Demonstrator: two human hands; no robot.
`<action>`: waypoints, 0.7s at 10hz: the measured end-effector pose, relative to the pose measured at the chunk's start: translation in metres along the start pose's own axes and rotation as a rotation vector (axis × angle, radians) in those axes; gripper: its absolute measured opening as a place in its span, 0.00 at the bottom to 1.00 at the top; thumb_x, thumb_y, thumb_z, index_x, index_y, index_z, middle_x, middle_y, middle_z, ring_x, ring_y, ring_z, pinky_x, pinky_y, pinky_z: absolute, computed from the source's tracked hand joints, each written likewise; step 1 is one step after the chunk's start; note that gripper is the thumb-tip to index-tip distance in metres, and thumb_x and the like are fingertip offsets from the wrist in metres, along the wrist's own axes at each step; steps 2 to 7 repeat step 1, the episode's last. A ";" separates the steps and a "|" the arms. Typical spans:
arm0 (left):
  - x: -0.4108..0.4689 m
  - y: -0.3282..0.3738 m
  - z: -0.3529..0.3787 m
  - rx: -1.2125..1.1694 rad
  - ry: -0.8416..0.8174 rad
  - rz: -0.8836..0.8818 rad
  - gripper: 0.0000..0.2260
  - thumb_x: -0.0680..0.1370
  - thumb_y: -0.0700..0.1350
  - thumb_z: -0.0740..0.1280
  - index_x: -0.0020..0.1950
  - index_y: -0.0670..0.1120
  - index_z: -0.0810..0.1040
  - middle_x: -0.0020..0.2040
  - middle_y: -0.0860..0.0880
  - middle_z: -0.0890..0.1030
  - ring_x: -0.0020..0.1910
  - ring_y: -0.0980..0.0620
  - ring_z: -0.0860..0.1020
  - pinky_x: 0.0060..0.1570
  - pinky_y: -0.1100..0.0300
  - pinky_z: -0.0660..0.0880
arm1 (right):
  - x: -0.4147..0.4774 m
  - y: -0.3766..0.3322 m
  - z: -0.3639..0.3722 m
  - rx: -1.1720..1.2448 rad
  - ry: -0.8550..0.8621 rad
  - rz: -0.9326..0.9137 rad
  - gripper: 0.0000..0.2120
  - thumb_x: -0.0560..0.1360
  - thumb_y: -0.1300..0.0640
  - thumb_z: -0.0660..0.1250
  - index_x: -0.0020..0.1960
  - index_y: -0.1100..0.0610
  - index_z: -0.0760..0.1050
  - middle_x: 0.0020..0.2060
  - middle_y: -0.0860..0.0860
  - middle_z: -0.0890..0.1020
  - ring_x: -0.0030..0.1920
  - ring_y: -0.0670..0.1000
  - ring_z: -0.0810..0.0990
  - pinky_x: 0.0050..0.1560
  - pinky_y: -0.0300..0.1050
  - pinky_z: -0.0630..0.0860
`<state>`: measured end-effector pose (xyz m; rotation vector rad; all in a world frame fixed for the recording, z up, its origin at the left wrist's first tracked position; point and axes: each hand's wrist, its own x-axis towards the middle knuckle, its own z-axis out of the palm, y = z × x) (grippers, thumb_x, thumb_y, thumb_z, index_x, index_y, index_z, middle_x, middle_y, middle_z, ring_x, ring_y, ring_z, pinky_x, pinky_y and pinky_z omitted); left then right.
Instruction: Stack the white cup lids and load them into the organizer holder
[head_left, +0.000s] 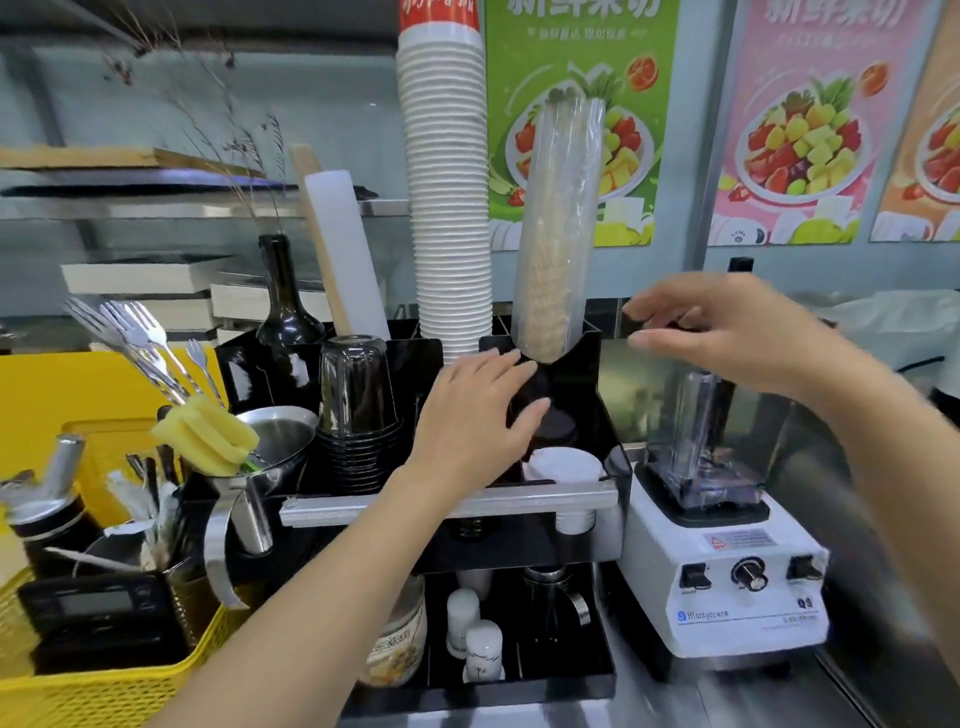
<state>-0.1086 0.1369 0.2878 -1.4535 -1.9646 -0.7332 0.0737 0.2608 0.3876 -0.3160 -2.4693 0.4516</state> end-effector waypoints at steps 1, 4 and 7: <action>0.012 -0.002 -0.044 0.035 0.193 -0.033 0.25 0.75 0.58 0.53 0.64 0.45 0.73 0.64 0.45 0.76 0.65 0.45 0.71 0.65 0.50 0.63 | -0.026 -0.023 -0.036 0.050 0.270 -0.159 0.06 0.72 0.54 0.69 0.49 0.50 0.79 0.44 0.43 0.82 0.40 0.38 0.78 0.46 0.26 0.73; 0.012 -0.002 -0.044 0.035 0.193 -0.033 0.25 0.75 0.58 0.53 0.64 0.45 0.73 0.64 0.45 0.76 0.65 0.45 0.71 0.65 0.50 0.63 | -0.026 -0.023 -0.036 0.050 0.270 -0.159 0.06 0.72 0.54 0.69 0.49 0.50 0.79 0.44 0.43 0.82 0.40 0.38 0.78 0.46 0.26 0.73; 0.012 -0.002 -0.044 0.035 0.193 -0.033 0.25 0.75 0.58 0.53 0.64 0.45 0.73 0.64 0.45 0.76 0.65 0.45 0.71 0.65 0.50 0.63 | -0.026 -0.023 -0.036 0.050 0.270 -0.159 0.06 0.72 0.54 0.69 0.49 0.50 0.79 0.44 0.43 0.82 0.40 0.38 0.78 0.46 0.26 0.73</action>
